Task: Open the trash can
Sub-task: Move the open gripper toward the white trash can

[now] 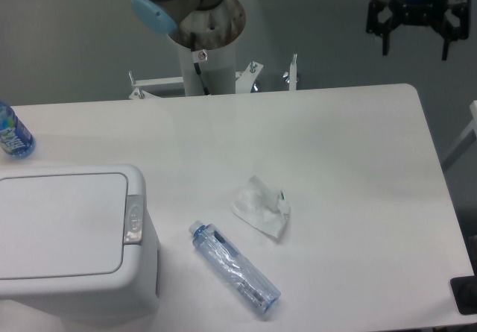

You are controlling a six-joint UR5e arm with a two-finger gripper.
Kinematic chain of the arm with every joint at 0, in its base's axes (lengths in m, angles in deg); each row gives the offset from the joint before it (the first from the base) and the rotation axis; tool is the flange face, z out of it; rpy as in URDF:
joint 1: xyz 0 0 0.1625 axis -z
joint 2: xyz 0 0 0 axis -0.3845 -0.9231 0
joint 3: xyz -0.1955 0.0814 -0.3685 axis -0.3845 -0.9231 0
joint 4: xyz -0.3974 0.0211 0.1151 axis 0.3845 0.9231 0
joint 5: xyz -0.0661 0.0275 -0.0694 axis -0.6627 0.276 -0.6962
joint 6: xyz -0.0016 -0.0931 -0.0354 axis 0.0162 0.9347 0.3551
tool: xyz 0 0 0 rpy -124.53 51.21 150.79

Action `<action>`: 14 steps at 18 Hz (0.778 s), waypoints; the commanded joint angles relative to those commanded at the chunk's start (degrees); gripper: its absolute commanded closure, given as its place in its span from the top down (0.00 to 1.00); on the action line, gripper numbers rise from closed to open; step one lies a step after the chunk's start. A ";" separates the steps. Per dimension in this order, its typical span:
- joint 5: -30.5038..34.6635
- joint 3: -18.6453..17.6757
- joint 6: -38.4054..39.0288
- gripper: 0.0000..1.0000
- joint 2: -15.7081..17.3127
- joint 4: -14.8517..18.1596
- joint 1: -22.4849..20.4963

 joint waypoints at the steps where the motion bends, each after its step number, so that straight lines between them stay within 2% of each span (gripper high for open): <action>1: 0.00 -0.09 0.00 1.00 0.00 0.00 0.00; 5: -0.61 0.00 0.52 1.00 -0.17 -0.09 2.63; 6: -1.14 0.00 2.09 1.00 -0.35 -1.05 3.42; 9: -1.85 0.09 15.94 1.00 -2.02 -4.47 8.24; 14: -1.93 0.44 37.40 1.00 -5.09 -11.07 18.79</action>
